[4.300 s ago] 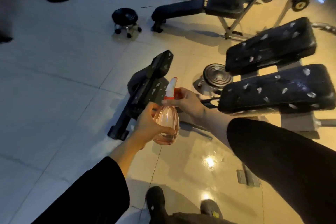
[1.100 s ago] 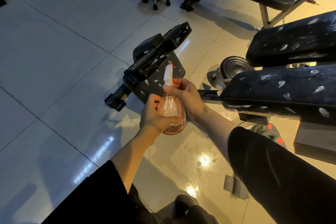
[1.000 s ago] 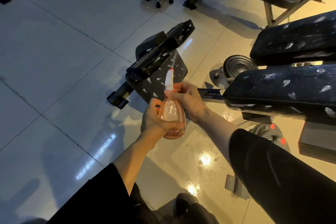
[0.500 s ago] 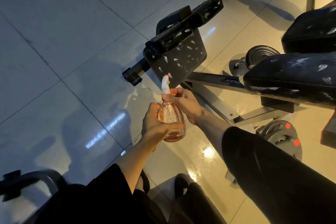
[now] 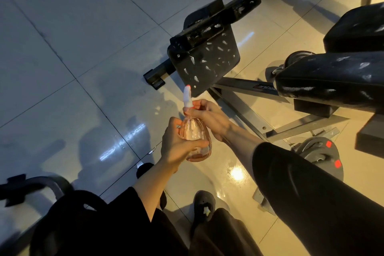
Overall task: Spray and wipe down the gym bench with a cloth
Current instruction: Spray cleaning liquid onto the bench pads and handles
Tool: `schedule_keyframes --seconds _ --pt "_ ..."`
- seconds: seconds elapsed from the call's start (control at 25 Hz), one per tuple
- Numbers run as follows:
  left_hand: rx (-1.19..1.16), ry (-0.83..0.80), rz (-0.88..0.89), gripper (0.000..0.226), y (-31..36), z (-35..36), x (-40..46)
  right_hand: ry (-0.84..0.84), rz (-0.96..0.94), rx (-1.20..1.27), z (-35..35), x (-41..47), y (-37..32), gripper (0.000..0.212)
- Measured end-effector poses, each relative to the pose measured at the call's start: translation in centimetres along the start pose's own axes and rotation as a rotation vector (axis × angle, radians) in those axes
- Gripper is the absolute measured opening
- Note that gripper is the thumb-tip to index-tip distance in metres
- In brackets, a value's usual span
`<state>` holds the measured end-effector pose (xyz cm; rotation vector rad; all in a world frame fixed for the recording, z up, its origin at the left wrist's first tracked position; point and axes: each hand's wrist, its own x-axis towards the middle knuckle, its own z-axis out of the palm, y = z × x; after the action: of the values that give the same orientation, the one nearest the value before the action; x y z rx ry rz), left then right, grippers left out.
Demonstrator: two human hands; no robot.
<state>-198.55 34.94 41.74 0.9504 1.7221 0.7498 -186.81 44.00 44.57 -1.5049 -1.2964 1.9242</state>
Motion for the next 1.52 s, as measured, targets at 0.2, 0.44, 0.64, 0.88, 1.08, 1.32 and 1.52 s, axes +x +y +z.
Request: schedule_keyframes --seconds 0.2,0.44,0.64,0.88,1.08,1.32,1.52 --pt "0.046 0.069 -0.037 0.095 1.5 -0.8 -1.0 -0.019 -0.059 -0.086 0.9 -0.5 -1.7 0.036" --pt "-0.022 0.143 -0.009 0.077 2.9 -2.3 -0.9 -0.045 -0.138 -0.050 2.1 -0.6 -4.1 0.020" --pt "0.047 0.116 -0.036 0.097 2.8 -2.9 -0.6 -0.035 -0.145 -0.011 2.6 -0.4 -4.2 0.029" --pt "0.109 0.035 -0.060 0.090 3.0 -1.0 0.2 0.034 -0.104 -0.040 0.1 -0.2 -2.5 0.019" --pt "0.123 0.003 -0.040 0.088 3.5 1.3 0.4 0.064 -0.135 0.000 -2.5 -0.4 -1.4 0.016" --pt "0.138 -0.019 -0.027 0.089 5.4 2.8 1.7 0.132 -0.111 0.047 -4.2 -0.3 -1.6 0.038" --pt "-0.092 -0.035 0.077 0.078 7.1 3.4 0.5 0.181 -0.097 0.169 -5.1 -0.9 -2.1 0.046"
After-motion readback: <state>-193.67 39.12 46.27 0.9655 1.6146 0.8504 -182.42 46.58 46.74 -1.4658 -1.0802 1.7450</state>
